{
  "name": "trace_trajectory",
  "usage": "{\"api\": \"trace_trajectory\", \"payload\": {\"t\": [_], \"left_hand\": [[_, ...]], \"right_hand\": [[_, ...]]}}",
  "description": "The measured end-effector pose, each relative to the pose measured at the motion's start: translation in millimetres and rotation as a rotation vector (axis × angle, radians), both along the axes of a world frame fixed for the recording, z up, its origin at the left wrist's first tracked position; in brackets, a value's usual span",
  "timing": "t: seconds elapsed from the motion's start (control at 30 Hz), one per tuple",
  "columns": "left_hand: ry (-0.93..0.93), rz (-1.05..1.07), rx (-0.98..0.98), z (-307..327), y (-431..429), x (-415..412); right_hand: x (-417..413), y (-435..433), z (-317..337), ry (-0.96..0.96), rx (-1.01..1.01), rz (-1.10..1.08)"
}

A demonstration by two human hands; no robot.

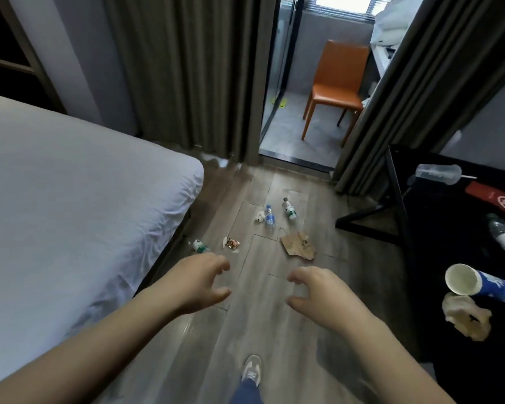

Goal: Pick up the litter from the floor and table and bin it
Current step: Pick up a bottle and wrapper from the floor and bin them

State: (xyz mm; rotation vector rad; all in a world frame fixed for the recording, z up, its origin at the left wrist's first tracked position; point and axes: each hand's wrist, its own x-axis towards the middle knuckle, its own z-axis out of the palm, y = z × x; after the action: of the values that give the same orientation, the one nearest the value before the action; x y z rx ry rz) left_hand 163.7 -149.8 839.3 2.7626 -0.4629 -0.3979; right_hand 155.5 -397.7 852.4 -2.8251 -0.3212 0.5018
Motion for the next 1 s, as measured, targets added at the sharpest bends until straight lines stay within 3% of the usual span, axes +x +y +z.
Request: {"api": "trace_trajectory", "payload": {"t": [0.43,1.0], "left_hand": [[0.105,0.145,-0.019,-32.0,-8.1,189.0],[0.245,0.162,0.052,-154.4,47.5,454.9]], "right_hand": [[221.8,-17.8,-20.5,0.101,-0.023,0.099],[463.8,42.8,-149.8,0.289,-0.06,0.037]]}}
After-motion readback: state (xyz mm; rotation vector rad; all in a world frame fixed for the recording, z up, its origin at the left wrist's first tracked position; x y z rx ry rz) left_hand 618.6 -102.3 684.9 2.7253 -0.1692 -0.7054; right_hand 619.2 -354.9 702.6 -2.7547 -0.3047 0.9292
